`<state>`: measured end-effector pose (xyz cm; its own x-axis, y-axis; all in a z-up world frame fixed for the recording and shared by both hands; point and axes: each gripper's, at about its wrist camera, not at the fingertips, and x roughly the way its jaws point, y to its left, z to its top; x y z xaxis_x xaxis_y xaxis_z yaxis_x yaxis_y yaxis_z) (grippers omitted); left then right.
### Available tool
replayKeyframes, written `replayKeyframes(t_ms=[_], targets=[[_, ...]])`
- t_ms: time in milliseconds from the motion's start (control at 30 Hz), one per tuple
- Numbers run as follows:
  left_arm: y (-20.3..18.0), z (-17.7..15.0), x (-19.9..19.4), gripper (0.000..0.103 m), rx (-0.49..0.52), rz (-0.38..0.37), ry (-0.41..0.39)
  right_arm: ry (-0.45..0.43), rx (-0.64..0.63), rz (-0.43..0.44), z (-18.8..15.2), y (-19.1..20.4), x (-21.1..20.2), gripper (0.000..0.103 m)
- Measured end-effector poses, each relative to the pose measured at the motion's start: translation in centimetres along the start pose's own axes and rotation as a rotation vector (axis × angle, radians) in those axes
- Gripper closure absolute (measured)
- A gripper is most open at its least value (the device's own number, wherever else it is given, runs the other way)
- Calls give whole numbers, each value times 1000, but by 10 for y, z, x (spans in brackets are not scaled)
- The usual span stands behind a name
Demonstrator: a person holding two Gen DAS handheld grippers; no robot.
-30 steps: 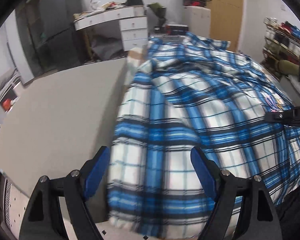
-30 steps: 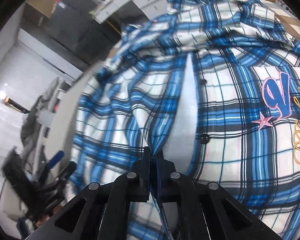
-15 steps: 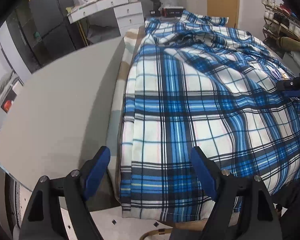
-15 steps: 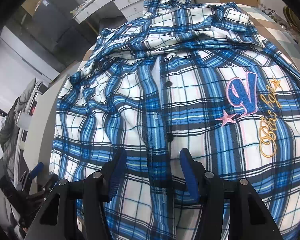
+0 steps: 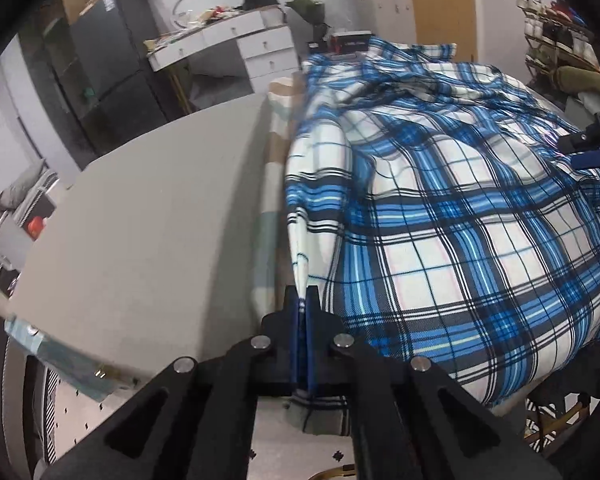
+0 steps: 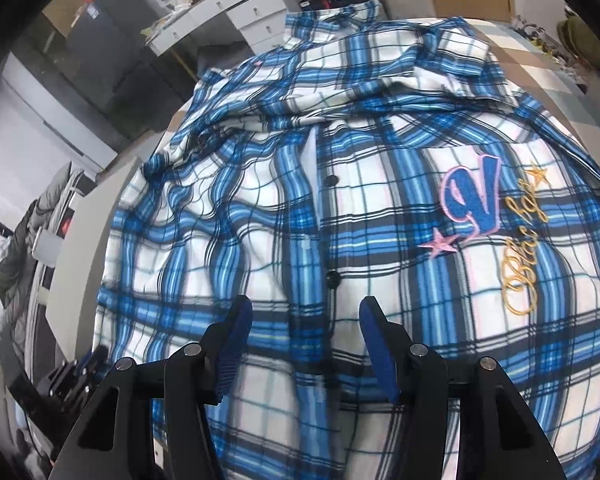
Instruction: Fold large clothes
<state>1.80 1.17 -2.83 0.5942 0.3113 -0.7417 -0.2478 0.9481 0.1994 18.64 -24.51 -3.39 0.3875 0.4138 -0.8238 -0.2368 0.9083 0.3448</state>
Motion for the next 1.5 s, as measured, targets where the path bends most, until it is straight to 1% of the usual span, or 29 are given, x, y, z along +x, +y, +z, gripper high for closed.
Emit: replayKeyframes(t_ms=[133,233,333,433,467,500,533,567,600,633,700,767,800,833,900,933,967,1000,1067,1100,1133,1200,1267,1300,1367,1400,1433,1467,1500], targets=[[7,-12,-13,103,16,-13,24,-34,-23,-52,-8,-2,-7,45],[-2,-9,-13,103,56,-13,24,-52,-23,-33,-8,-4,-12,45],[0,0,-10,103,16,-47,11,-98,-2,-30,-4,-13,-21,45],[2,12,-4,102,-38,-81,23,-174,60,-75,3,-34,-39,44],[0,14,-5,98,-45,-89,20,-188,82,-85,6,-42,-44,44],[0,18,-7,89,-53,-108,5,-209,105,-98,8,-50,-50,42],[0,23,-12,73,-57,-130,-23,-223,123,-105,11,-56,-54,41],[1,25,-16,61,-58,-145,-44,-242,145,-117,13,-63,-60,41],[0,31,-20,38,-60,-168,-80,-259,154,-134,15,-67,-66,40],[0,35,-24,28,-64,-184,-110,-275,153,-153,17,-69,-72,36],[-4,50,-28,28,-57,-227,-171,-298,141,-177,18,-69,-81,31],[-9,66,-24,24,-54,-252,-187,-317,139,-187,25,-67,-87,25],[-13,77,-16,20,-62,-264,-183,-327,144,-186,29,-66,-88,18],[-20,88,-4,20,-67,-271,-161,-340,161,-186,37,-66,-88,13],[-35,102,19,20,-49,-266,-102,-346,181,-197,50,-65,-78,12],[-42,103,27,20,-27,-267,-85,-336,187,-207,56,-67,-70,12],[-49,108,38,20,0,-256,-70,-311,195,-226,62,-70,-58,12],[-57,116,51,20,28,-220,-47,-281,202,-246,68,-74,-45,12],[-63,122,66,20,48,-150,-39,-237,215,-249,71,-80,-26,17],[-64,124,74,20,54,-108,-30,-217,185,-254,71,-79,-19,19],[-62,127,82,20,53,-72,-17,-205,137,-286,71,-76,-13,21],[-53,127,88,20,45,-49,-5,-209,20,-426,72,-70,-6,21],[-45,127,90,20,35,-30,2,-240,-38,-534,75,-73,-4,21],[-42,128,92,20,32,-18,7,-252,-46,-585,78,-80,-3,21],[-39,129,98,20,33,-4,25,-252,-22,-667,85,-97,-2,21],[-38,130,102,20,30,8,32,-245,4,-685,88,-108,-1,21],[-37,131,106,20,28,13,35,-234,48,-675,91,-124,-2,21],[-39,133,109,20,27,13,37,-229,82,-649,92,-134,-3,21],[-38,134,113,20,20,11,46,-228,135,-604,93,-147,-6,21]])
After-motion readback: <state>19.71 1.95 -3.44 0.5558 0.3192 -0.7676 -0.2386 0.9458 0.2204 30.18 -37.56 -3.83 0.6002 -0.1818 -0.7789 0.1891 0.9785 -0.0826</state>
